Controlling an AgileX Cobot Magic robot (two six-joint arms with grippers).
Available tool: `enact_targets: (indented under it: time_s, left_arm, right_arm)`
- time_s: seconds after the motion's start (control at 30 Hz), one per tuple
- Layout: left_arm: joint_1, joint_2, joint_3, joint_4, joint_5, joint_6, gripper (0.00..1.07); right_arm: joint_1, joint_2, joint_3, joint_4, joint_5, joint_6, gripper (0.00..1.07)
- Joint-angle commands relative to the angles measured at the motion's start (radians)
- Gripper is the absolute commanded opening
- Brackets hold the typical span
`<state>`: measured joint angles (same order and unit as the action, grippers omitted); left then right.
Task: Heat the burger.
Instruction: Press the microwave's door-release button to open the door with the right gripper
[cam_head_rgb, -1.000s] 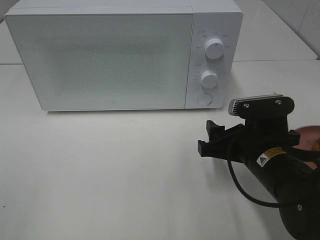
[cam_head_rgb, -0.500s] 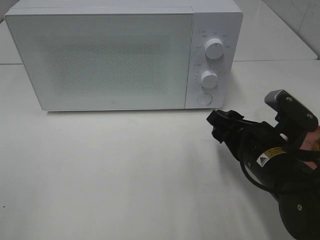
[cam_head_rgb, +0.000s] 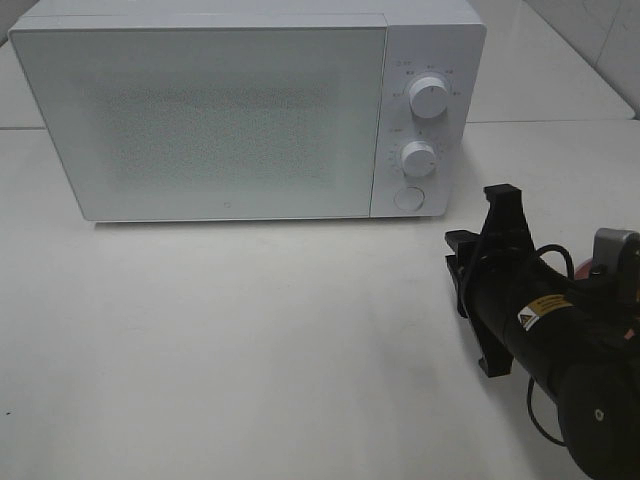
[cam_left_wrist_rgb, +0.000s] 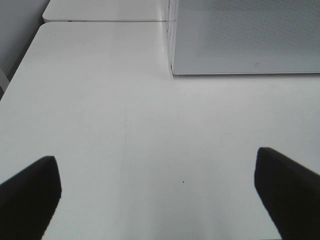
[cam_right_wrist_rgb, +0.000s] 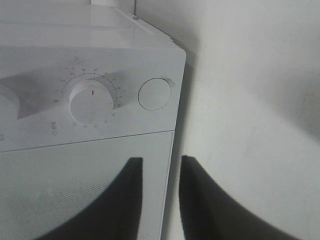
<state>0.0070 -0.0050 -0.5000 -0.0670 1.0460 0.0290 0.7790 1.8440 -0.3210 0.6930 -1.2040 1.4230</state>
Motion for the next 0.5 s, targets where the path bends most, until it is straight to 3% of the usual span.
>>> enact_targets:
  time_s: [0.03, 0.23, 0.5]
  left_arm:
    - [-0.006, -0.025, 0.003, 0.003, -0.009, -0.004, 1.00]
    - [-0.006, -0.025, 0.003, 0.003, -0.009, -0.004, 1.00]
    - [-0.006, -0.025, 0.003, 0.003, -0.009, -0.004, 1.00]
  right_arm:
    - [0.004, -0.003, -0.003, 0.000, -0.141, 0.089, 0.14]
    - [0.004, -0.003, -0.003, 0.000, -0.083, 0.131, 0.00]
    - [0.001, -0.003, -0.037, 0.002, 0.022, 0.111, 0.00]
